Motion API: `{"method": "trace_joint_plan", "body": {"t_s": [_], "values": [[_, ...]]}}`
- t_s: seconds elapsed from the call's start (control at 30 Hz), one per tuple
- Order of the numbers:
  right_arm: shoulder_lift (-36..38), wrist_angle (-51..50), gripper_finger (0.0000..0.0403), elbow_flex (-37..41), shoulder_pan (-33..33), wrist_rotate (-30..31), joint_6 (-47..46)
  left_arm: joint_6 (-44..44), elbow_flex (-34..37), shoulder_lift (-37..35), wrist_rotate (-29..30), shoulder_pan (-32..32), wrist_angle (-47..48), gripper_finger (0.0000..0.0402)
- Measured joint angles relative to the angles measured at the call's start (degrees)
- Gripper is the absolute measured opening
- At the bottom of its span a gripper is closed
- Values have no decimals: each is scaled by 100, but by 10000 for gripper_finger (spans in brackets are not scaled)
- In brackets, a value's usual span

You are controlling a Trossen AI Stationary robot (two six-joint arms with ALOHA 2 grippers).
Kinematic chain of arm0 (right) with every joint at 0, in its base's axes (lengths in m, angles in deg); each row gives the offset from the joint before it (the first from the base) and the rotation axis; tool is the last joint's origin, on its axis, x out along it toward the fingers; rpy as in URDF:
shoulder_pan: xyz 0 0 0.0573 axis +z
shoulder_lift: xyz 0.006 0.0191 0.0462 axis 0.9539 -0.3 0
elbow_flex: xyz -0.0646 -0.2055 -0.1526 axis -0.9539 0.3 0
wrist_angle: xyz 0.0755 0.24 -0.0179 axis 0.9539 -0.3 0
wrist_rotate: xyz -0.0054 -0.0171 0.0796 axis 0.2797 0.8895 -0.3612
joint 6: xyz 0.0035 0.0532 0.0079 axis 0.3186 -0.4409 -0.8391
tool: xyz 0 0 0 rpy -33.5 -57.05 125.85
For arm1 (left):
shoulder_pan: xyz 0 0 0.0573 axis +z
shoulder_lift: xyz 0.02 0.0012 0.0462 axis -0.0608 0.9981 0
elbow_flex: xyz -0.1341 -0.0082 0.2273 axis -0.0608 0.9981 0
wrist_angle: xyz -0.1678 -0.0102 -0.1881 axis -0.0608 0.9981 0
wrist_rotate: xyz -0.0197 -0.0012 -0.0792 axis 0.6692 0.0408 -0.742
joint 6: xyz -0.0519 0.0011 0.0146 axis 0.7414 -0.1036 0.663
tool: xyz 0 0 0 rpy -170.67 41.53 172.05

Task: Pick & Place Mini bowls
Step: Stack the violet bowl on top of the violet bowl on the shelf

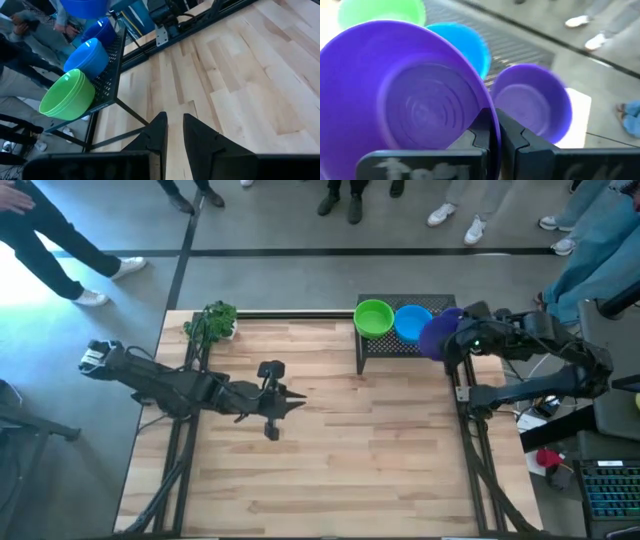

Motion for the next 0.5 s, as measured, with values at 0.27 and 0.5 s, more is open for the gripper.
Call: {"method": "trace_joint_plan", "body": {"t_s": [0.27,0.5], "values": [[115,5,8,147,-731,572,279,-11,0,0,-58,1,4,57],[111,8,8,409,-1393,823,499,-13,2,0,-68,0,7,57]]}}
